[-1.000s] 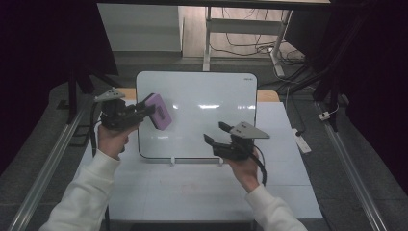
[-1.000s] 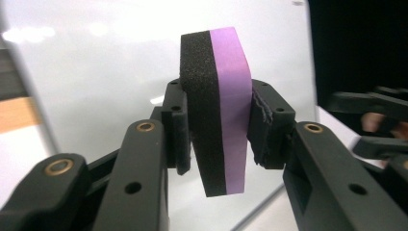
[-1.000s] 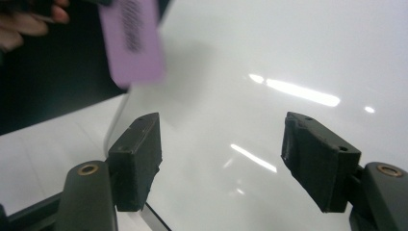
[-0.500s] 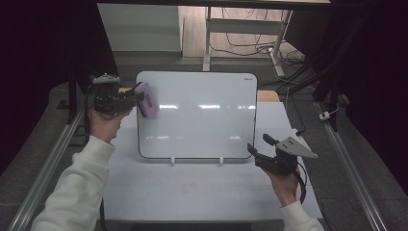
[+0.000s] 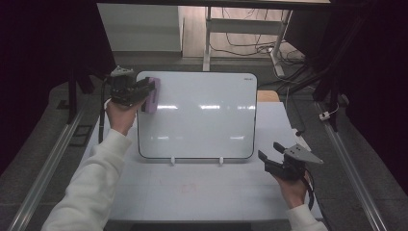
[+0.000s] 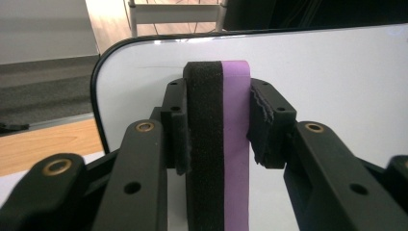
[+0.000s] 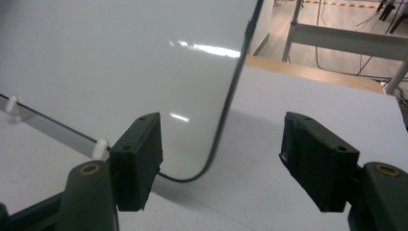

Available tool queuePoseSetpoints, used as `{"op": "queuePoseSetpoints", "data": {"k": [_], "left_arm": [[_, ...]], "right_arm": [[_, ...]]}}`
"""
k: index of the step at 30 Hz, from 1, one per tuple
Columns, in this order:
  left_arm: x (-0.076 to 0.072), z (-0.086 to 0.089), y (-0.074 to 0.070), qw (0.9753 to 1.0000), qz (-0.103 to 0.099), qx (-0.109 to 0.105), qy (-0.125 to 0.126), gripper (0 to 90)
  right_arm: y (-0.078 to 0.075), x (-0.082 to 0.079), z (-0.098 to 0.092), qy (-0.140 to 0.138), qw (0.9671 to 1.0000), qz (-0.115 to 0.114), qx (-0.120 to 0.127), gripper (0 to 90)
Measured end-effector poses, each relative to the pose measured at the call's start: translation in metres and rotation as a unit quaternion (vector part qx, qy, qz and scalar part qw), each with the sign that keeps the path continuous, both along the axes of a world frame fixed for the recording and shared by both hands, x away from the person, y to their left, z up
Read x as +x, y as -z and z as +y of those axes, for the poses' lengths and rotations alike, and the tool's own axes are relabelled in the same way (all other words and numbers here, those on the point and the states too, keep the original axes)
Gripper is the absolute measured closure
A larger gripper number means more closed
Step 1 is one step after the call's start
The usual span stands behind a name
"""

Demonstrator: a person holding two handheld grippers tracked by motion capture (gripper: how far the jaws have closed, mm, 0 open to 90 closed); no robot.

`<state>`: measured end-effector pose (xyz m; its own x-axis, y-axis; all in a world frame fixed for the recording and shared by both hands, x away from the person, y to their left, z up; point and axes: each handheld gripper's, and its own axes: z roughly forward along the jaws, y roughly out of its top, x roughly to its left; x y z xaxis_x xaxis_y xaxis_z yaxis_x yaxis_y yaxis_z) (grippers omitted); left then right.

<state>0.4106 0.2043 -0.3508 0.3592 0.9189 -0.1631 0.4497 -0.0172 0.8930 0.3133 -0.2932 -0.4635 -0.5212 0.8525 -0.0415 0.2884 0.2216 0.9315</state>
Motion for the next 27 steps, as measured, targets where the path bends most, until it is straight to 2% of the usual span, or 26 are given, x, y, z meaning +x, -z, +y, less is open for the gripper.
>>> {"op": "queuePoseSetpoints", "data": {"k": [7, 14, 17, 19, 24, 27], "left_arm": [[-0.002, -0.007, 0.002, 0.9998, -0.011, 0.018, -0.001, 61.0], [-0.001, -0.016, 0.007, 0.9993, -0.009, 0.037, 0.001, 55.2], [-0.001, -0.015, 0.008, 0.9994, -0.01, 0.032, 0.001, 55.8], [-0.003, -0.014, 0.007, 0.9993, -0.017, 0.032, 0.002, 53.6], [-0.016, -0.005, 0.004, 0.9988, -0.034, 0.017, 0.03, 40.9], [-0.027, 0.002, 0.007, 0.9976, -0.036, 0.009, 0.058, 36.0]], "right_arm": [[0.003, 0.0, -0.005, 0.007, 1.0, 0.003, -0.002, 30.7], [0.003, 0.0, -0.005, 0.009, 0.9999, 0.002, -0.005, 30.8], [0.003, 0.0, -0.006, 0.012, 0.9999, 0.0, -0.004, 31.0], [0.003, 0.0, -0.007, 0.012, 0.9999, 0.002, -0.003, 31.2], [0.004, 0.002, -0.011, -0.003, 0.9999, 0.011, -0.008, 31.9], [0.006, 0.005, -0.013, -0.024, 0.9992, 0.029, -0.013, 32.2]]}}
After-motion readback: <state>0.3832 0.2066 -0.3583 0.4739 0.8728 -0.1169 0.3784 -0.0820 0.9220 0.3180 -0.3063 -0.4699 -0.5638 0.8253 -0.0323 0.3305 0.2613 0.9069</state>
